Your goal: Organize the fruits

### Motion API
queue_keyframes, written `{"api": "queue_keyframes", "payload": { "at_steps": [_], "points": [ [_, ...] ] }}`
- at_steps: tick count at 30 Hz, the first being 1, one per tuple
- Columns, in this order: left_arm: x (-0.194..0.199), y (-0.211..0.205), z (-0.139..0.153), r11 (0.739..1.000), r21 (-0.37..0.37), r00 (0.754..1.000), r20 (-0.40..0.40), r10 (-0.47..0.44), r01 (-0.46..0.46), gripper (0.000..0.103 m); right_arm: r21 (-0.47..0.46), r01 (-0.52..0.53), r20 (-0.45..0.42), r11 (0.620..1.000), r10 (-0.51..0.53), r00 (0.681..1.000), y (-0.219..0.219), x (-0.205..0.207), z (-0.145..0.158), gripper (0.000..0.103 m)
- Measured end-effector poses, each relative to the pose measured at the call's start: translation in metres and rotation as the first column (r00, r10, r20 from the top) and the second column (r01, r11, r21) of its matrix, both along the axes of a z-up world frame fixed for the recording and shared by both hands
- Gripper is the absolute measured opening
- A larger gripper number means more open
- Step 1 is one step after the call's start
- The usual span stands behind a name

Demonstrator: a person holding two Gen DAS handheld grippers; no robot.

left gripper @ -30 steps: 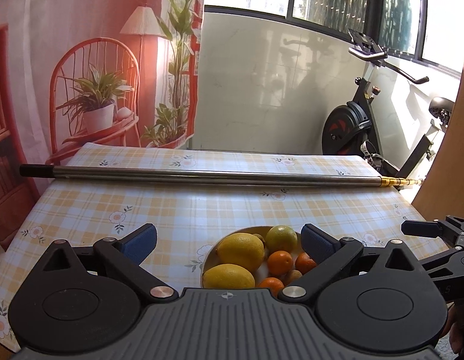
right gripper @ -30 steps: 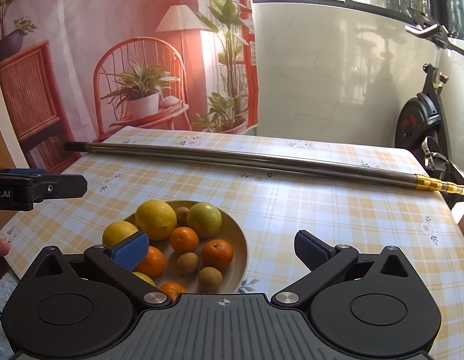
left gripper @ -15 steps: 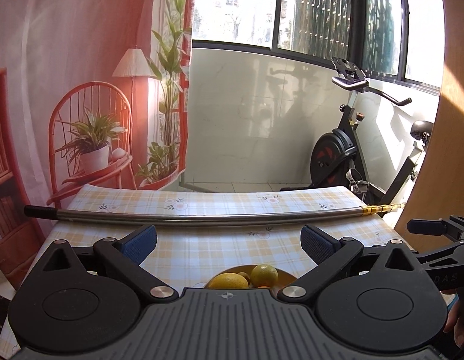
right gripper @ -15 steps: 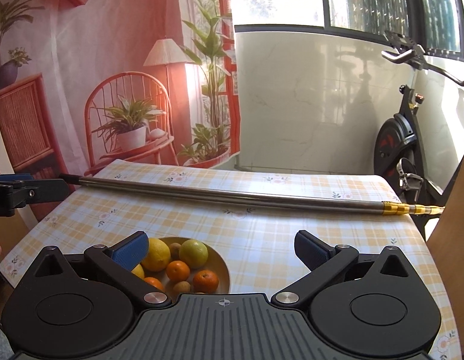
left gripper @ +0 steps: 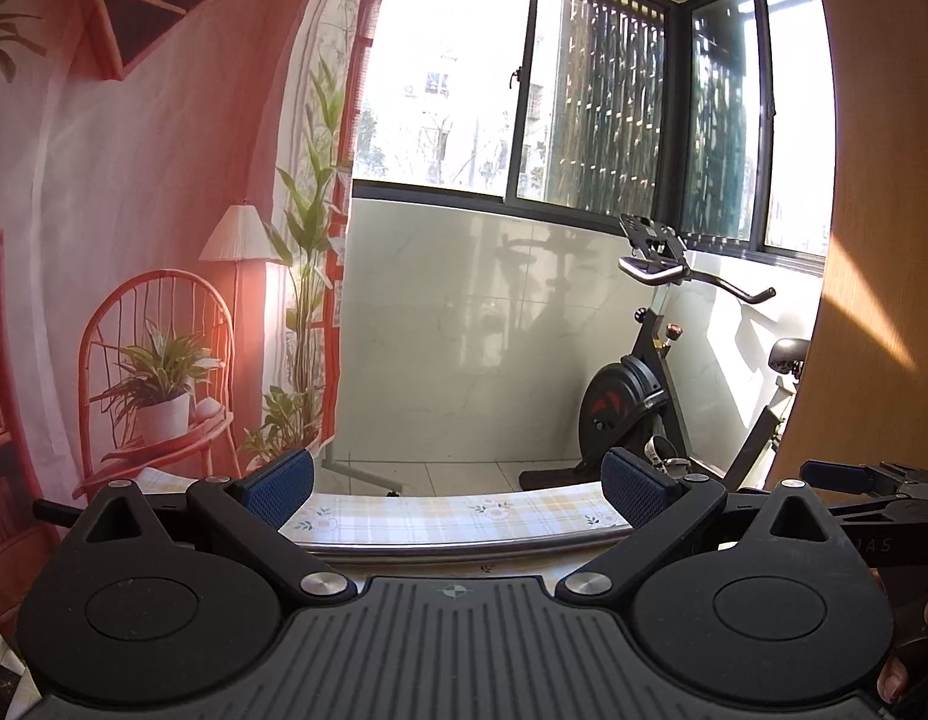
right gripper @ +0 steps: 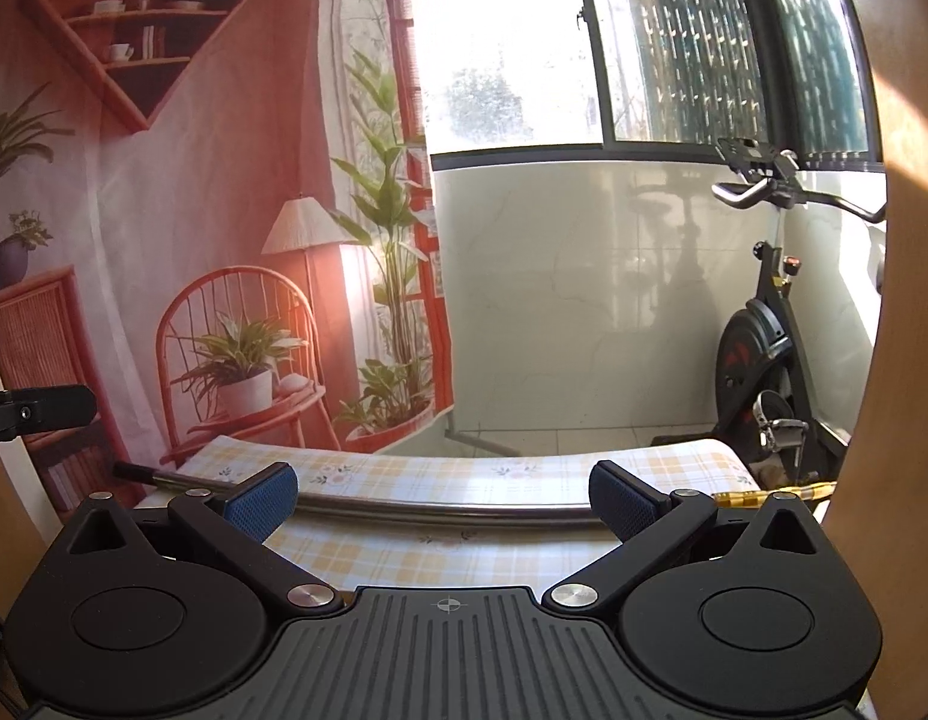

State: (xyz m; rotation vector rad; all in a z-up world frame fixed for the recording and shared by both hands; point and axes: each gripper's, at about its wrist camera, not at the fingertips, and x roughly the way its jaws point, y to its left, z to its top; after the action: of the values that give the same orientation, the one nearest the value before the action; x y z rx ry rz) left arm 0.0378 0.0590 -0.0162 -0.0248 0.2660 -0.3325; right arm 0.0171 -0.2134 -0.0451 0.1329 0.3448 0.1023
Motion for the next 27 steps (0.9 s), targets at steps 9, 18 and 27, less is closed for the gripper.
{"api": "queue_keyframes", "payload": {
  "at_steps": [9,18,27],
  "points": [
    [-0.015,-0.02,0.009,0.999,0.032,0.998,0.063,-0.008,0.006,0.103,-0.098,0.027,0.101,0.995,-0.017,0.995,0.005,-0.016,0.022,0.103],
    [-0.008,-0.015,0.005,0.996,0.06,0.997,0.03,0.064,-0.066,0.103,-0.07,0.028,0.091,0.997,-0.022,0.996,0.005,-0.012,0.021,0.103],
    [-0.006,-0.012,0.004,0.994,0.084,0.997,0.005,0.076,-0.076,0.103,-0.042,0.029,0.089,0.999,-0.026,0.996,0.002,-0.01,0.017,0.103]
  ]
}}
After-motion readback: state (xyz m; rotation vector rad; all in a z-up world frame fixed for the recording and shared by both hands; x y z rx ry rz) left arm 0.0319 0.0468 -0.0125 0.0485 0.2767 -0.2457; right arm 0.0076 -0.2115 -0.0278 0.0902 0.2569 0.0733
